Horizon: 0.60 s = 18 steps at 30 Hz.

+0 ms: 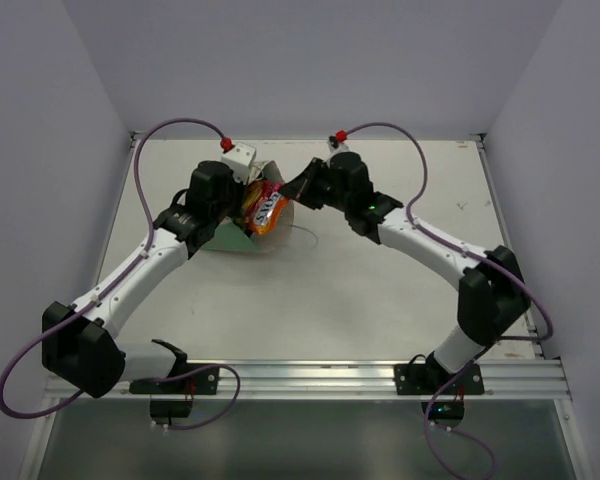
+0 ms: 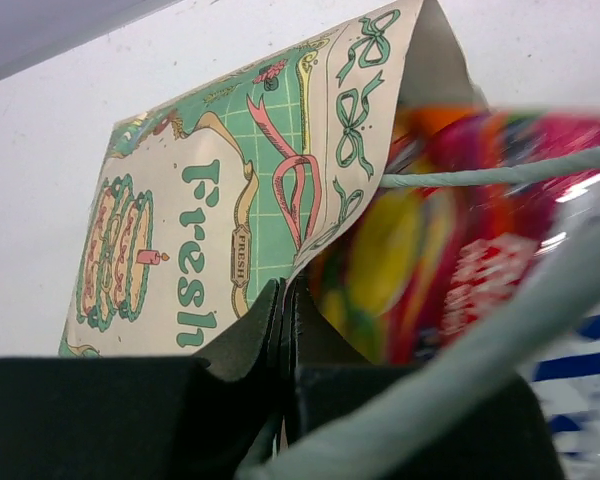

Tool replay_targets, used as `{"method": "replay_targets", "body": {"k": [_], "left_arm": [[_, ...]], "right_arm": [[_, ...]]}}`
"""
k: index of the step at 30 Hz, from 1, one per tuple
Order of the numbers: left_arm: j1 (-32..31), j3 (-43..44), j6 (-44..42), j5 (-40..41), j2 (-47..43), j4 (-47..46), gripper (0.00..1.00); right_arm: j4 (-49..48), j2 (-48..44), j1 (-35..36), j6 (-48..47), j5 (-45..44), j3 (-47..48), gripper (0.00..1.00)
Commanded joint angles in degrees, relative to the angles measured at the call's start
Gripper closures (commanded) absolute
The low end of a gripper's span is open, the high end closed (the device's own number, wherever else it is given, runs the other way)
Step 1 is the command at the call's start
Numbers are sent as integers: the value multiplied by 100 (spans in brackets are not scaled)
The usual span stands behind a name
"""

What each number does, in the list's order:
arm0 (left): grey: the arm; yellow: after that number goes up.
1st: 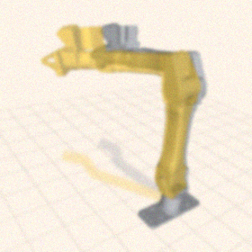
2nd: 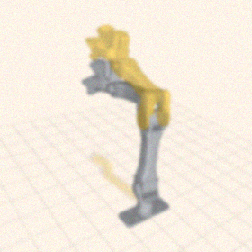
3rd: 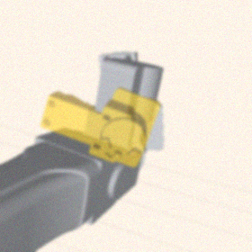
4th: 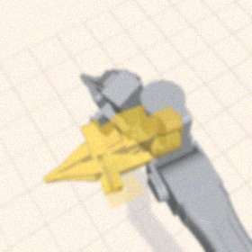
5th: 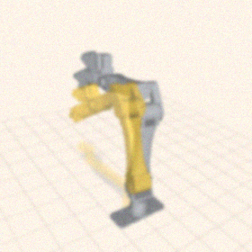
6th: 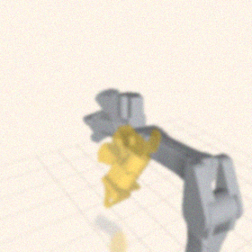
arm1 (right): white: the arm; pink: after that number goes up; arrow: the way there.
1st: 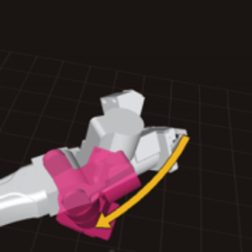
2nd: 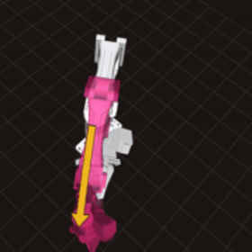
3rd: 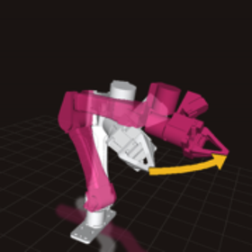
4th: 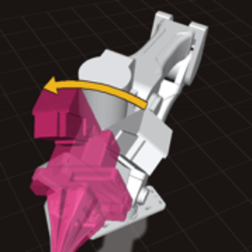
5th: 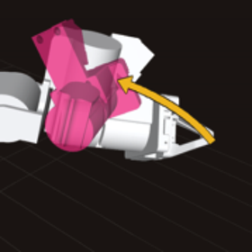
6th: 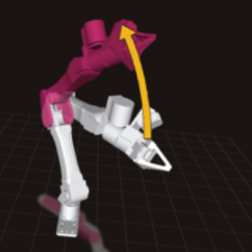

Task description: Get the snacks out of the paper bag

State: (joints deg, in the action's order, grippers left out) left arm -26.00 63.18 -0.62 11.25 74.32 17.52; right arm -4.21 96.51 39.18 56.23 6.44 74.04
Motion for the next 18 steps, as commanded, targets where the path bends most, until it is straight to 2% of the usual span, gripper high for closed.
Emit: {"method": "replay_targets", "body": {"k": [1, 6, 10, 12, 13, 14, 17, 18], "left_arm": [[95, -209, 10, 449, -32, 6, 100], [95, -280, 203, 387, -67, -12, 100], [104, -201, 159, 326, -67, 23, 100], [104, -174, 133, 238, -85, 24, 100], [104, -139, 124, 194, -85, 32, 100], [95, -113, 115, 150, -93, 50, 100], [95, -43, 98, 45, -146, 146, 100], [95, -25, 89, 36, -199, 190, 100]], "right_arm": [[-1, -1027, -576, -472, 751, -223, 100], [87, -1380, -1060, -613, 1114, -802, 100], [-177, -1653, -1841, -753, 1150, -1436, 100], [199, -1391, -2019, -1156, 1167, -1288, 83], [392, -1102, -2054, -1314, 1123, -1139, 53], [934, -977, -2055, -1612, 992, -816, 43], [1046, -862, -1976, -1607, 982, -645, 24], [932, -1001, -1915, -1589, 843, -680, 22]]}}
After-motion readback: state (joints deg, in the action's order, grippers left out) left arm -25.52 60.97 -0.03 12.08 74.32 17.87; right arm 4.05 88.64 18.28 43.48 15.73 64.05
